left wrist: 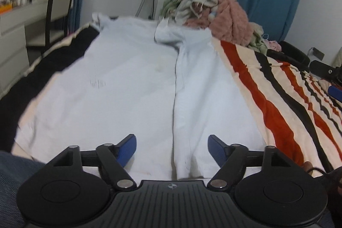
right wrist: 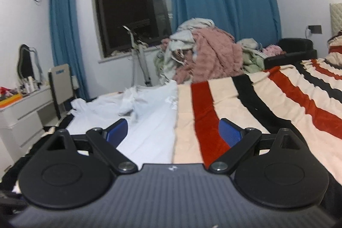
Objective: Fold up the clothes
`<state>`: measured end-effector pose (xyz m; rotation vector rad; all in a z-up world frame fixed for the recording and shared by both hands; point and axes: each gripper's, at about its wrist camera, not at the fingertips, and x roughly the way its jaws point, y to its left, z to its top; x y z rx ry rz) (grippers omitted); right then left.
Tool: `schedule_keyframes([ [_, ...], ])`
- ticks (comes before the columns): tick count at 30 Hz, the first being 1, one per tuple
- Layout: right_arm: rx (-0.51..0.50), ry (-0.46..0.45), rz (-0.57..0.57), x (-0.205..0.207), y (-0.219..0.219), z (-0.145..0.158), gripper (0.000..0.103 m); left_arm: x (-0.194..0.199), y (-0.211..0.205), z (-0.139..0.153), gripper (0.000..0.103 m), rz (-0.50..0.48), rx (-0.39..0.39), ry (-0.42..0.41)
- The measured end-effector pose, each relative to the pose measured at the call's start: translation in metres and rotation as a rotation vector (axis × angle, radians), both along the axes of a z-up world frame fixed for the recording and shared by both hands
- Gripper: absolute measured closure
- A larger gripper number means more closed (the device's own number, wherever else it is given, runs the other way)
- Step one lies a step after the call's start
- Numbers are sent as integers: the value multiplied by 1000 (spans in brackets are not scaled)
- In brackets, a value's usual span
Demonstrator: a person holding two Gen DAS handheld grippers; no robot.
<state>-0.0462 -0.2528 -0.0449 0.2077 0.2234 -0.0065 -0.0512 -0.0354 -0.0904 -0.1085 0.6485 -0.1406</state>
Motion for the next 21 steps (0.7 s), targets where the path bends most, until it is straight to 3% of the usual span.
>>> schedule_keyframes([
  [6, -14, -31, 32, -17, 17, 0, 10, -16, -2, 24, 8, -13, 49, -99],
  [12, -8, -86, 29, -32, 27, 12, 10, -33, 0, 57, 0, -25, 48, -187],
  [18, 26, -82, 14, -39, 31, 27, 10, -54, 1, 103, 0, -39, 60, -282],
  [21, 37, -75, 20, -44, 34, 40, 10, -61, 1, 129, 0, -45, 83, -287],
])
